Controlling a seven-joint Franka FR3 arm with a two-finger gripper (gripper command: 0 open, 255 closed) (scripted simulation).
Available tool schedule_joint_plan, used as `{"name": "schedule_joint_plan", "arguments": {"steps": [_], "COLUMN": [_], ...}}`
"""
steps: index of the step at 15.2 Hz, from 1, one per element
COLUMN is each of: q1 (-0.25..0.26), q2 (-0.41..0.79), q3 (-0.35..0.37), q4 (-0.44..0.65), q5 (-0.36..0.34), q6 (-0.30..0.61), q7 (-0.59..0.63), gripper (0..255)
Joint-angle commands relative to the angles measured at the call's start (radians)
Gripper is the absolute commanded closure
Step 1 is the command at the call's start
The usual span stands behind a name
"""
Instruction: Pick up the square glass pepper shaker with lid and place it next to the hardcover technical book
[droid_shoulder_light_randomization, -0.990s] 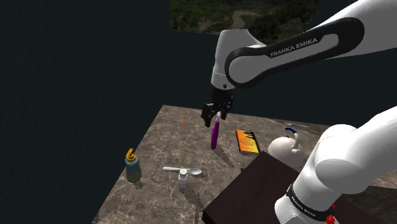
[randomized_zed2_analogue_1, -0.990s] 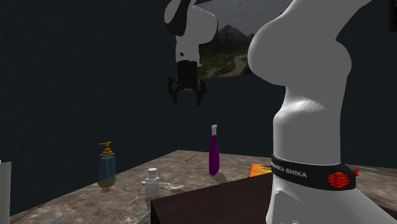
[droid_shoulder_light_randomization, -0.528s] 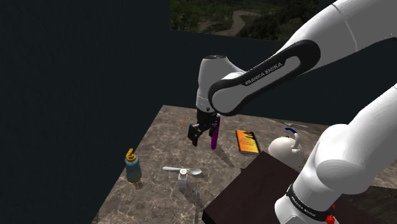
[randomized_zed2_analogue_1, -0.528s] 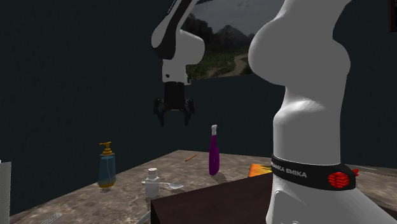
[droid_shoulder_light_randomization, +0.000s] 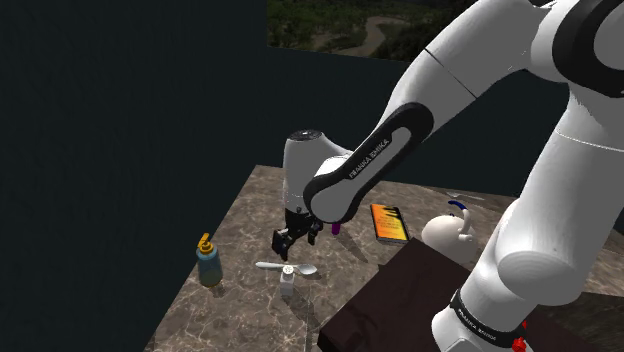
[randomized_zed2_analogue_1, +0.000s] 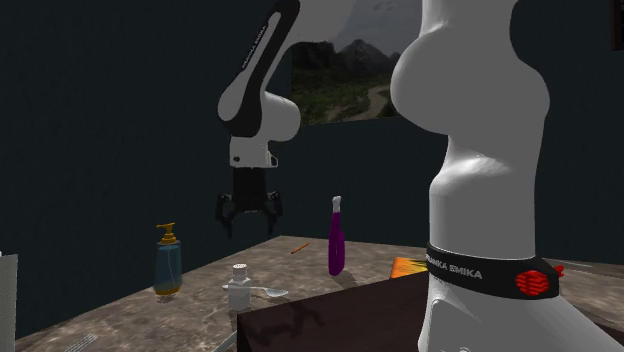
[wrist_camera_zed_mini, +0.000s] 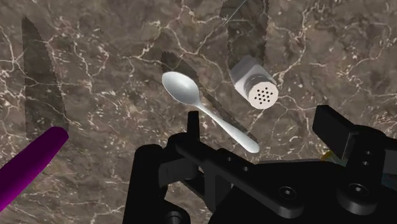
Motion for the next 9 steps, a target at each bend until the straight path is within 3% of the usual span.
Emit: {"name": "schedule_joint_plan", "arguments": {"steps": [1,9], "q1": [0.013,0.057], "q2": [0.088,0.241], "q3": [0.002,-0.046], "q4": [0.032,0.067], "q5": [-0.054,-0.163], "q6": [0.044,0.148], "q7": [0.065,0.160], "gripper": [0,0]}}
